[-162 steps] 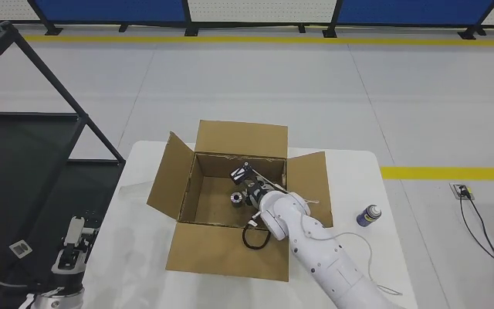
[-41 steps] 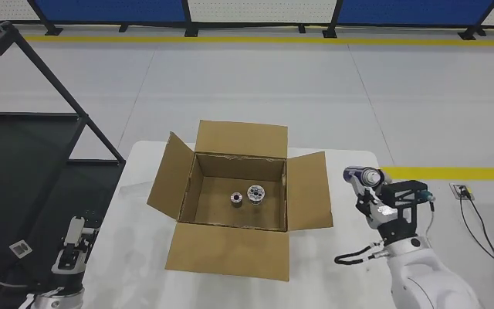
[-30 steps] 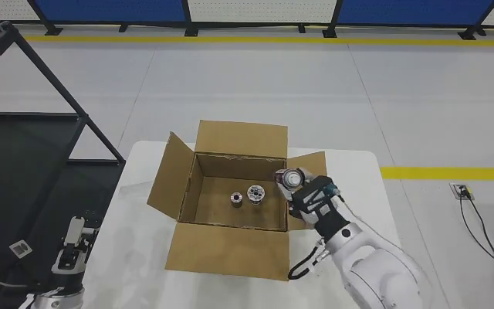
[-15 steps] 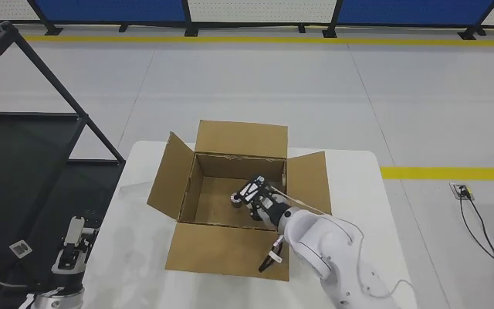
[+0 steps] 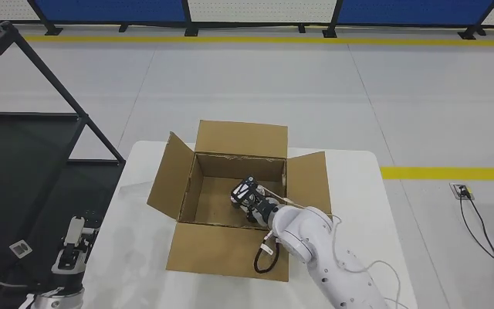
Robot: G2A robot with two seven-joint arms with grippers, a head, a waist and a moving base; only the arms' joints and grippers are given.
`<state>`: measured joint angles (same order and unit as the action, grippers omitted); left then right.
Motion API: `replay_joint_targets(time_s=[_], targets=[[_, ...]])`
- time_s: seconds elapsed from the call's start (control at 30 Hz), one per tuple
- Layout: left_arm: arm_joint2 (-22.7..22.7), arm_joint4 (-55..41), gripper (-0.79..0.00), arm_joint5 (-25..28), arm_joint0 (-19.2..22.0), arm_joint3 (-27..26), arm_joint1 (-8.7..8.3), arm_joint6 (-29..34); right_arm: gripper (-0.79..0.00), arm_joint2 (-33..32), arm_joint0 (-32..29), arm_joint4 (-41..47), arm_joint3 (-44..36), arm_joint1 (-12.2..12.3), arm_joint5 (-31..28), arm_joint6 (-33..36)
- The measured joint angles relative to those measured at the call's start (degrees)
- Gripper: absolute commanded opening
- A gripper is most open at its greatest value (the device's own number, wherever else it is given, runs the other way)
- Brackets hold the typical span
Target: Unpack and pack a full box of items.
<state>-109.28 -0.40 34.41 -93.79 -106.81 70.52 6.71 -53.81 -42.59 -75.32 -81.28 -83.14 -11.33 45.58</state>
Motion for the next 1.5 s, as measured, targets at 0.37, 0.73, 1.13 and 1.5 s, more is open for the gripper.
replay_joint_targets(time_s=[0.37, 0.73, 1.13, 1.5], targets=[[0.0, 0.0, 0.0, 0.0, 0.0, 0.0, 0.0, 0.0, -0.616, 2.2, 2.5, 1.4, 5.3, -1.2, -0.4, 0.0], [0.0, 0.0, 0.0, 0.0, 0.0, 0.0, 0.0, 0.0, -0.105, 2.0, 1.3, 0.3, 4.1, -1.2, -0.6, 0.5], [0.0, 0.0, 0.0, 0.0, 0.0, 0.0, 0.0, 0.0, 0.0, -1.3, -3.7, -2.4, -7.5, -0.3, 0.1, -3.5], [0.0, 0.0, 0.0, 0.0, 0.0, 0.0, 0.0, 0.0, 0.0, -7.7, -12.0, -0.7, -22.5, 0.8, 2.7, -13.8]])
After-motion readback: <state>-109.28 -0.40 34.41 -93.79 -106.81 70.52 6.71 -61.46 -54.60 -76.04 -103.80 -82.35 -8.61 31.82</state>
